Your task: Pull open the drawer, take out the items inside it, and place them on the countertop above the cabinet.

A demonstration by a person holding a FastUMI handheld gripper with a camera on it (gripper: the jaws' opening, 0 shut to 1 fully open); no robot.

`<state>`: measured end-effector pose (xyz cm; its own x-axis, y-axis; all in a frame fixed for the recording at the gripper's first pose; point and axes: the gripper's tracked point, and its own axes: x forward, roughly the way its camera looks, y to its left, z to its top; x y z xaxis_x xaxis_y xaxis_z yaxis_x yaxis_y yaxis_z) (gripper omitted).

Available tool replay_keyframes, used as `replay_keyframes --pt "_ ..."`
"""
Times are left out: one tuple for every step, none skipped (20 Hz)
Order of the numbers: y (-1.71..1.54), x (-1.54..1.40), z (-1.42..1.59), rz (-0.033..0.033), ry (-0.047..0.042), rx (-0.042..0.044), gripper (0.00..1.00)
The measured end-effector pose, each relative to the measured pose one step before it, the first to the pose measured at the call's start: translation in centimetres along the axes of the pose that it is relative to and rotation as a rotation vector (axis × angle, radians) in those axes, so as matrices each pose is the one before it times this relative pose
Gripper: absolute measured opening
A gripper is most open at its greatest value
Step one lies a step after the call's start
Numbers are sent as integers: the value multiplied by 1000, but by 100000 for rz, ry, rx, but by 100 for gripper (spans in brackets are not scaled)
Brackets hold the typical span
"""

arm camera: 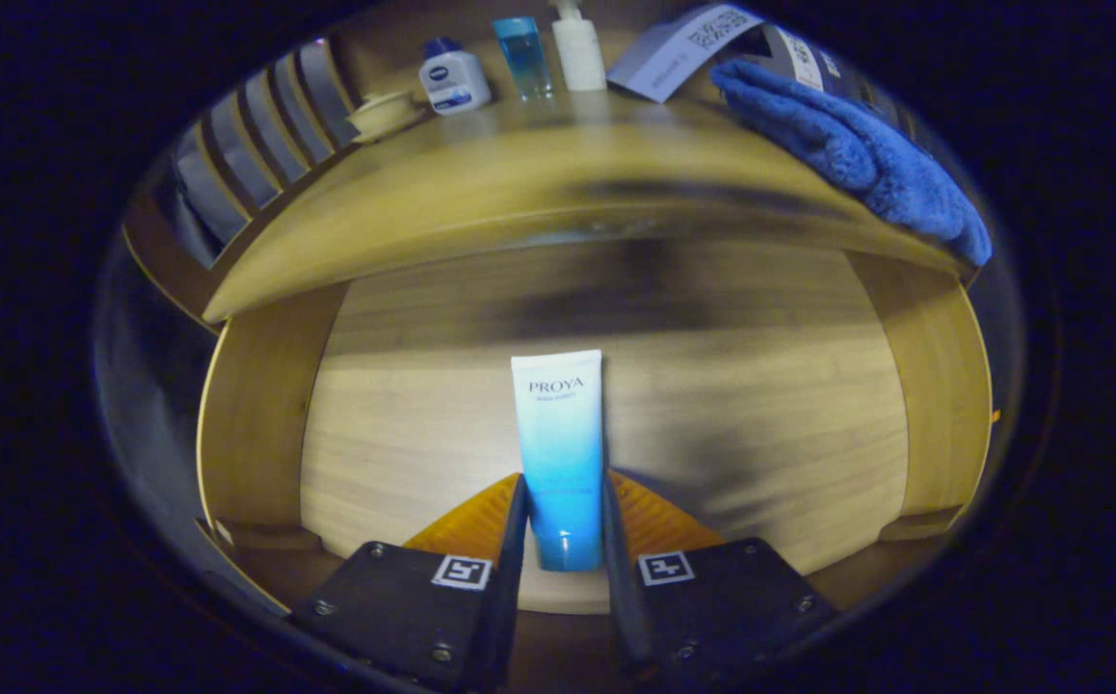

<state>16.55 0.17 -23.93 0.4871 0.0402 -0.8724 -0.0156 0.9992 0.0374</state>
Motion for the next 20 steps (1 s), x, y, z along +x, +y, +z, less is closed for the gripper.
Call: replay_keyframes --pt "179 -132 171 1234 -1711 -944 41" --pt "-88 -455 153 381 -1877 -611 41" --pt "56 -780 78 779 -2175 -210 41" --pt "200 -1003 157 1205 -3008 662 41" --pt "136 -1257 -22 1347 -2090 872 41" --pt "133 -943 484 1436 -2902 825 41" --pt "-29 -868 632 797 -2998 895 41" --pt "132 -925 319 1759 -876 512 41" --pt "143 -979 98 1663 -1672 1496 41" --pt "153 -673 69 1646 114 824 41" --pt "206 -607 139 1339 -1337 96 41" --pt "-202 -750 524 -744 -2060 -927 41" --pt "-340 -904 499 -1048 -2126 -1764 41" --pt "-140 -688 766 -835 -2564 -1225 41" --pt "-61 -862 731 -652 -1830 -883 41" --pt "45 -667 948 -250 -2755 -378 41" --pt "19 -866 1416 -473 -4468 -16 41" --pt "-44 -764 1876 -1022 -6258 762 41" --pt "104 -1037 2234 -853 -7375 1394 41" --pt "-80 -796 2427 -1110 -8300 1091 41"
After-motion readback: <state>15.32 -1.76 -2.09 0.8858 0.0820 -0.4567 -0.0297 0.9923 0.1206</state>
